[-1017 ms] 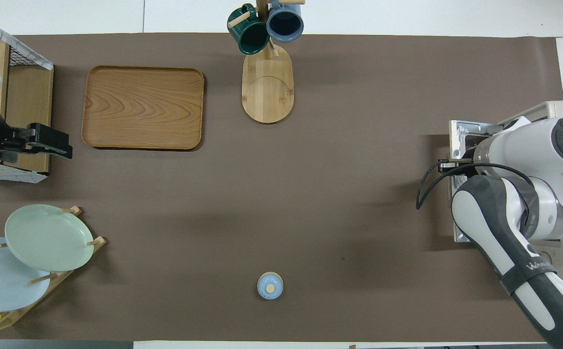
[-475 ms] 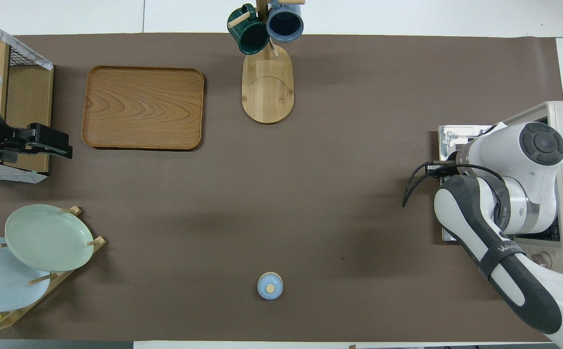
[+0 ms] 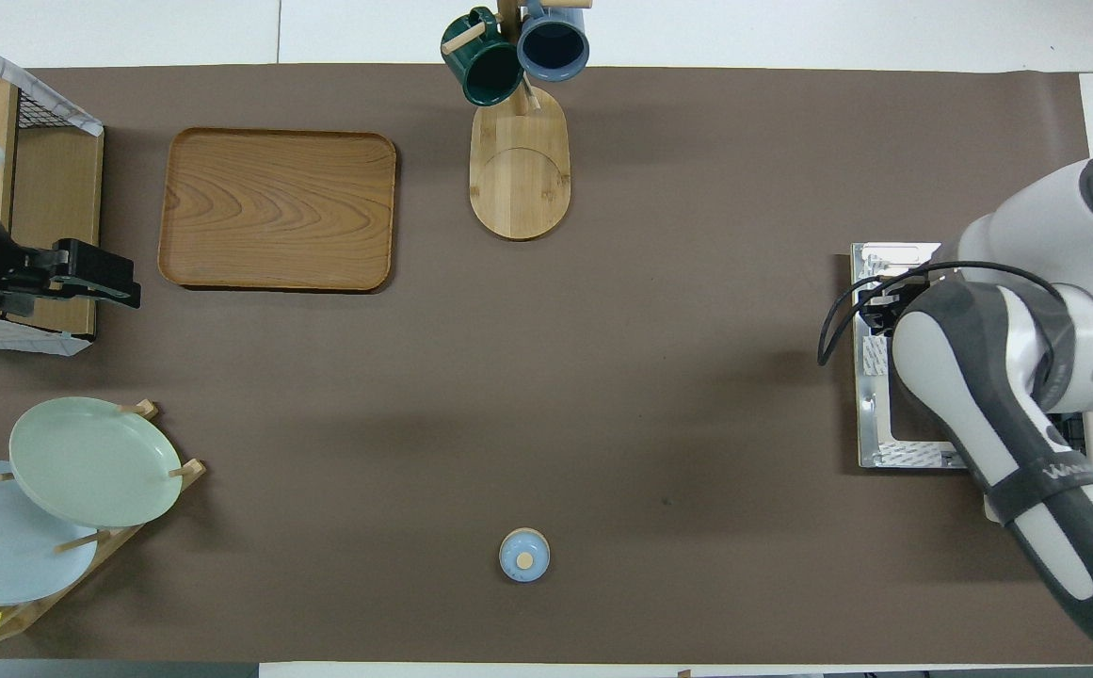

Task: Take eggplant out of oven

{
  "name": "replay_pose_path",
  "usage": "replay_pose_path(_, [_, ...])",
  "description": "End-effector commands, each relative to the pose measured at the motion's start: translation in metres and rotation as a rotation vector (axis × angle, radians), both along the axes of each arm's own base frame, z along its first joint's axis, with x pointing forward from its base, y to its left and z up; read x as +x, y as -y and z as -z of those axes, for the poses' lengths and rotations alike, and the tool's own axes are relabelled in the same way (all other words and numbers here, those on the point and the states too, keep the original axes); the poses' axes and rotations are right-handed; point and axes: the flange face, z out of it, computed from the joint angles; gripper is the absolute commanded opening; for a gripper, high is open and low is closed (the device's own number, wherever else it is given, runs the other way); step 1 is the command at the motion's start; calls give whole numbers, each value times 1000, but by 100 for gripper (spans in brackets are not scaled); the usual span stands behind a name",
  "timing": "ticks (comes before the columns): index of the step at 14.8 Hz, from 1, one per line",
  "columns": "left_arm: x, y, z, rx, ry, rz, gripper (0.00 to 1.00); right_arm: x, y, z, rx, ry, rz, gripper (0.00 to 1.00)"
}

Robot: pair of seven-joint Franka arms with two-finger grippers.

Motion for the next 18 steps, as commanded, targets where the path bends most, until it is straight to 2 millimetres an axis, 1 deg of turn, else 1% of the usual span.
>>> replay_pose_path(1, [-2,0,0,-4,-9,-9,100,-7,25,-25,-32,-27,53,55])
replay_pose_path(3, [-2,0,0,-4,-7,-9,100,-12,59,-22,-60,-22,80,65])
replay_pose_path(4, [-2,0,0,-4,-7,-11,100,-14,61,-18,-60,-12,82,65])
replay_pose_path(5, [-2,0,0,-4,-7,-11,100,-16,59,-15,-60,5,82,64])
replay_pose_path(6, [-2,0,0,-4,-7,-9,100,-19,57,-6,-59,25,79,62])
replay_pose_path(8, [-2,0,0,-4,-7,-11,100,-31,57,12,-52,72,60,54])
replay_pose_path(10, [-2,0,0,-4,-9,-9,100,-42,59,23,-47,81,51,50])
replay_pose_path(12, [-2,0,0,-4,-7,-11,100,-45,59,27,-45,76,47,40])
replay_pose_path(13, [-2,0,0,-4,-9,-9,100,-47,59,27,-44,82,44,27])
replay_pose_path(14, [-2,0,0,-4,-9,-11,100,-48,58,28,-42,71,0,1])
replay_pose_path(17, [-2,0,0,-4,-9,-11,100,-47,50,24,-84,43,-107,0])
replay_pose_path(18, [-2,-1,0,-4,-9,-11,100,-43,44,18,-97,27,-127,0])
